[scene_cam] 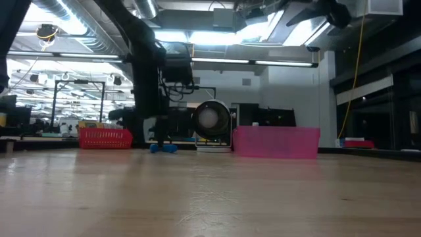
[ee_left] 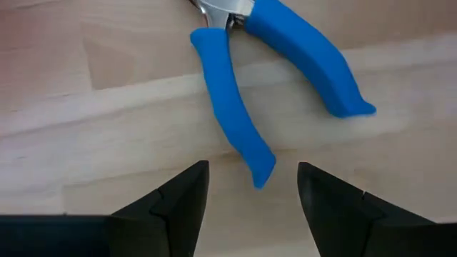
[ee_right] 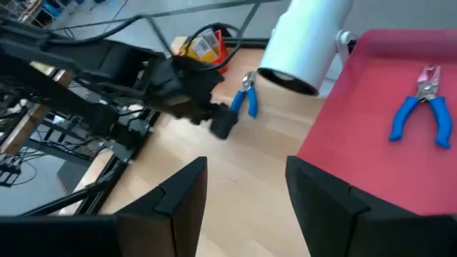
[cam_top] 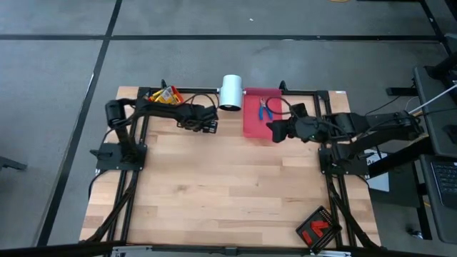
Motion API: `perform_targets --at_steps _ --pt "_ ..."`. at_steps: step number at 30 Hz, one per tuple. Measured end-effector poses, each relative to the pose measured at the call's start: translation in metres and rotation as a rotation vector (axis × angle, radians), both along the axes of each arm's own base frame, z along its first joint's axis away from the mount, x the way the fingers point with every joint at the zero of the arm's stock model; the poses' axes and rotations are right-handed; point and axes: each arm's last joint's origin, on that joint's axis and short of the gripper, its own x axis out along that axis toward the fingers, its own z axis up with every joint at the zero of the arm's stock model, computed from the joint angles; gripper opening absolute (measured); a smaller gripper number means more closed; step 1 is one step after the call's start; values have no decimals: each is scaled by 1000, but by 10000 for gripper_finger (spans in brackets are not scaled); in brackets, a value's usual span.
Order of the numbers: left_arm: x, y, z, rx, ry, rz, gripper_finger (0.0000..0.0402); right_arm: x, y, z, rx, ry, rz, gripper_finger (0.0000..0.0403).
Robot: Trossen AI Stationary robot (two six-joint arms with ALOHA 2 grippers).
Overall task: Pick & Place School Supplies
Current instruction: Put the blue hole puncher into the pink bin
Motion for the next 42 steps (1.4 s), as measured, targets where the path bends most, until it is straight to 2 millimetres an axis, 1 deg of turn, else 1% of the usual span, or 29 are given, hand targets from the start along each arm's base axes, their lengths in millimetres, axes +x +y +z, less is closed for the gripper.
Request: perform_targets --at_steps 2,6,11,13,16,18,21,22,24,27,29,31,33,35,37,39,40,41,42 --pt "2 1 -4 8 -5 15 212 -1 5 0 13 -9 9 194" --pt "2 3 -5 63 7 67 212 -2 13 0 32 -24 23 194" --pt "1 13 -7 76 -18 101 211 -3 19 0 29 -35 26 194" --pt "-1 17 -8 68 -10 112 203 -3 21 0 31 -35 30 194" --pt "-3 20 -8 53 -3 118 167 -4 22 0 36 -38 34 194" --pt "-5 20 -9 41 16 89 124 -4 24 0 41 -41 37 194" --pt "-4 16 -9 43 49 28 40 -5 27 0 40 -47 38 194" --pt "-3 13 -9 45 53 7 33 -5 28 1 36 -50 38 194" --pt "1 4 -9 43 59 -63 33 -7 32 1 36 -58 38 194" --pt "9 -16 -7 5 47 -194 33 -9 39 1 39 -72 44 194" --pt "16 -39 -2 -57 2 -301 33 -10 44 1 47 -82 48 194" --pt "23 -69 8 -107 -68 -421 33 -13 50 1 54 -94 57 194" --pt "26 -98 23 -102 -148 -503 33 -15 56 2 53 -108 59 194" --pt "28 -119 38 -77 -231 -525 33 -18 62 2 51 -119 63 194" --pt "32 -139 53 -58 -361 -549 33 -21 67 2 51 -136 57 194" --pt "39 -156 72 -34 -549 -591 33 -24 72 2 50 -153 53 194" --pt "44 -161 82 -10 -660 -599 33 -26 74 3 48 -161 54 194" --pt "50 -161 92 20 -763 -592 33 -27 77 3 48 -169 53 194" --pt "55 -157 101 56 -833 -579 33 -28 79 3 44 -177 51 194"
